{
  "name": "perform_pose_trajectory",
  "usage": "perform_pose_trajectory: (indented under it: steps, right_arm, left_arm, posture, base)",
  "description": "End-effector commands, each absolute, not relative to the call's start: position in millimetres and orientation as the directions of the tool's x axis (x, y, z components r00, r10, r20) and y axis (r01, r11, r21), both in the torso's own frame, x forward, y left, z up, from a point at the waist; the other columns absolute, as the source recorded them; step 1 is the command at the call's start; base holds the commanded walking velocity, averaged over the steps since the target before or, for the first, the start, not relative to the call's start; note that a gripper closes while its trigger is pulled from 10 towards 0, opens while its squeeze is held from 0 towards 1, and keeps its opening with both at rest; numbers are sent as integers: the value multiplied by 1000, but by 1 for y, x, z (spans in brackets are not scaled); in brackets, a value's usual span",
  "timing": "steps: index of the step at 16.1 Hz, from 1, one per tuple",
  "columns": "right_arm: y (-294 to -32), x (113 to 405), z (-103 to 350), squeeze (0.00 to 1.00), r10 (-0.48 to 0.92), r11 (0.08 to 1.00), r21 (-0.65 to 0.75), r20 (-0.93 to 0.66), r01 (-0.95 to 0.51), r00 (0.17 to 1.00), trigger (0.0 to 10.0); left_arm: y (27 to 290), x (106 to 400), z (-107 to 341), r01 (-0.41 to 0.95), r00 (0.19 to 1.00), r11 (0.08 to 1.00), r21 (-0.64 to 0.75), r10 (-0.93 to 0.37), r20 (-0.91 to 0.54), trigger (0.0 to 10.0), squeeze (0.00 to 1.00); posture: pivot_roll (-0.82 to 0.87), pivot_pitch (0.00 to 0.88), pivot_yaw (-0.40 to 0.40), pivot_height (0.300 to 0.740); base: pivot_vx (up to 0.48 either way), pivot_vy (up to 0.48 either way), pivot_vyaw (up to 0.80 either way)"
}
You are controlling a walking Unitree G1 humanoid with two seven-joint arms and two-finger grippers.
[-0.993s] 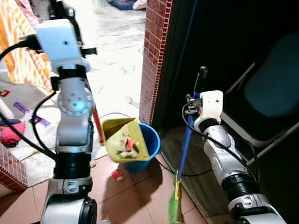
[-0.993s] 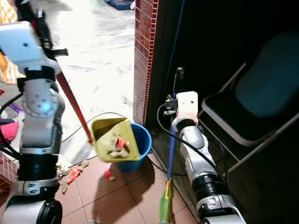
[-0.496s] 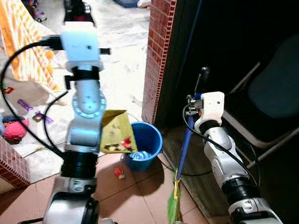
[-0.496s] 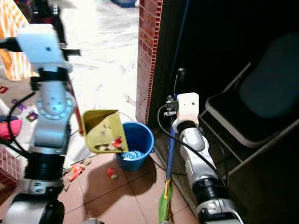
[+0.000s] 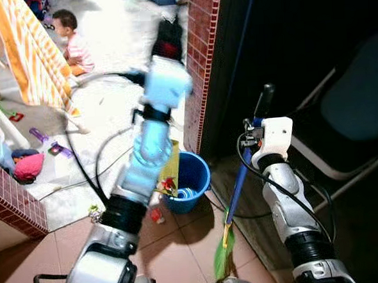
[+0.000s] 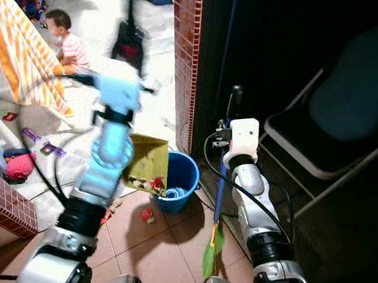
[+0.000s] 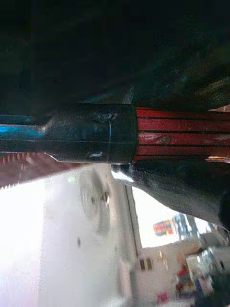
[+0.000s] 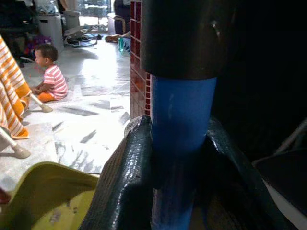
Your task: Sweep floor
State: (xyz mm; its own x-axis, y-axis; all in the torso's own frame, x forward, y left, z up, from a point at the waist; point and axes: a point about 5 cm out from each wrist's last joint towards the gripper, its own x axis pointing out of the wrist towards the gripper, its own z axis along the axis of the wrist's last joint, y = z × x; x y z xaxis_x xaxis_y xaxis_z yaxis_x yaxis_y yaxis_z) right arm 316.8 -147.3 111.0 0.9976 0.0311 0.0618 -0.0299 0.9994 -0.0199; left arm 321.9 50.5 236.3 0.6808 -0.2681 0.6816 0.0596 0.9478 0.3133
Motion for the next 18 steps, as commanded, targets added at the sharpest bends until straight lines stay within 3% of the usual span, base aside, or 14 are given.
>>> perform_pose_trajectory:
  steps: [1,4,5,8,9,10,13,18]
  right_arm:
    - [-153,316,119,0,11,1000,-23,91,-9,996,10000]
    - [-152,318,120,0,9,1000,-24,94,-7,996,10000]
    - [-151,319,121,0,14,1000,-27,99,-11,995,10000]
    - [-149,322,124,0,13,1000,-26,106,-10,994,10000]
    - [-148,323,125,0,23,999,-30,108,-20,994,10000]
    - [-147,323,126,0,32,999,-35,109,-28,994,10000]
    - [-148,328,130,0,34,999,-40,118,-30,992,10000]
    - [-149,332,132,0,36,998,-48,125,-30,991,10000]
  left_arm:
    - [43,315,239,88,624,929,359,-333,707,10000,0]
    - [29,307,228,182,581,887,423,-444,682,10000,0]
    - [20,301,219,298,550,839,455,-541,636,10000,0]
    - [10,292,203,415,467,722,554,-691,551,10000,0]
    - [3,288,191,493,425,631,599,-776,466,10000,0]
    - [0,287,186,535,419,597,597,-802,426,10000,0]
    - [-3,281,183,518,341,512,685,-858,384,10000,0]
    - [8,296,215,430,371,602,672,-797,477,10000,0]
  posture:
    - [-108,42,-3,740]
    - [-106,41,-4,740]
    - [-98,37,-1,740]
    - [-91,37,-14,740]
    - [-91,36,-19,740]
    - [-92,34,-23,740]
    - [-96,25,-31,740]
    - [-96,15,-39,740]
  base:
    - [0,0,0]
    - [0,0,0]
    - [0,0,0]
    - [0,0,0]
    - [0,0,0]
    - [0,0,0]
    - [0,0,0]
    - [0,0,0]
